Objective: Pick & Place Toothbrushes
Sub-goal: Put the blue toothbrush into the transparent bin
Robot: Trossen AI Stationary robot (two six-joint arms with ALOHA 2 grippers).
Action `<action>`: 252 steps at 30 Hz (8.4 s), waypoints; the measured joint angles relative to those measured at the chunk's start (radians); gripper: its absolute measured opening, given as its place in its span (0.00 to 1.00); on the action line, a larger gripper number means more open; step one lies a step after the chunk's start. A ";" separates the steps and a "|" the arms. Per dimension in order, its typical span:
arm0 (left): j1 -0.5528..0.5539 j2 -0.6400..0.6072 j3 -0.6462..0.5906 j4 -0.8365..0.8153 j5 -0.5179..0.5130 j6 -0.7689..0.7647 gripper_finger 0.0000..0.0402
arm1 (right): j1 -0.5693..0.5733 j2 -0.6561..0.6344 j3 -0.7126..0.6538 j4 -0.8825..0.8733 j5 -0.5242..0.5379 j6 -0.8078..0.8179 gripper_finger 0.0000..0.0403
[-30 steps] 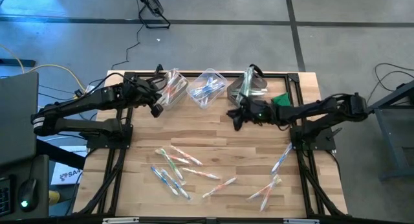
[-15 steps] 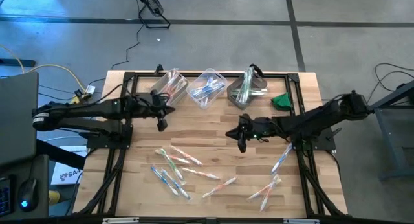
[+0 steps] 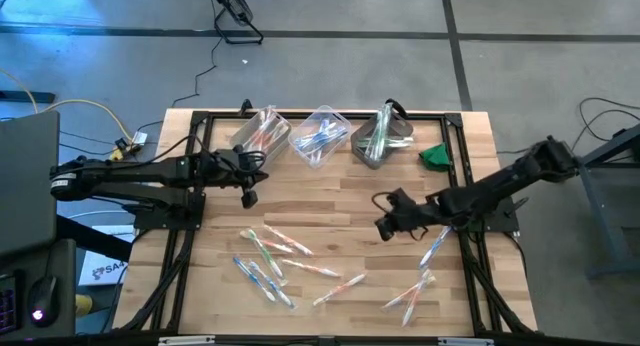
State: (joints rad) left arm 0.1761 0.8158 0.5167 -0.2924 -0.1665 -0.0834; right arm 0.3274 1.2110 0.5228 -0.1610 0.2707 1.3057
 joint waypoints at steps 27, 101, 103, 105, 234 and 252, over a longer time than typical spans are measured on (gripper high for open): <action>0.000 0.000 -0.001 -0.001 -0.003 0.002 0.00 | 0.313 0.115 0.292 -1.010 -0.323 0.851 0.01; 0.000 0.000 -0.001 0.140 -0.045 0.228 0.00 | -0.139 0.419 0.601 -0.500 0.254 0.457 0.01; 0.000 0.000 -0.001 0.140 -0.045 0.228 0.00 | -0.163 0.419 0.647 -0.653 0.225 0.498 0.01; 0.000 0.000 -0.001 0.139 -0.045 0.230 0.00 | -0.187 0.419 0.681 -0.755 0.164 0.464 0.01; 0.000 0.000 -0.001 0.050 -0.051 0.095 0.00 | -0.229 0.419 0.285 -0.783 -0.326 -0.883 0.47; 0.000 0.000 -0.001 0.051 -0.052 0.094 0.00 | -0.229 0.418 0.276 -0.714 -0.341 -0.814 0.07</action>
State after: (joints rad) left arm 0.1764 0.8158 0.5159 -0.2417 -0.2180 0.0105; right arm 0.0985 1.6291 0.7990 -0.8754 -0.0699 0.4919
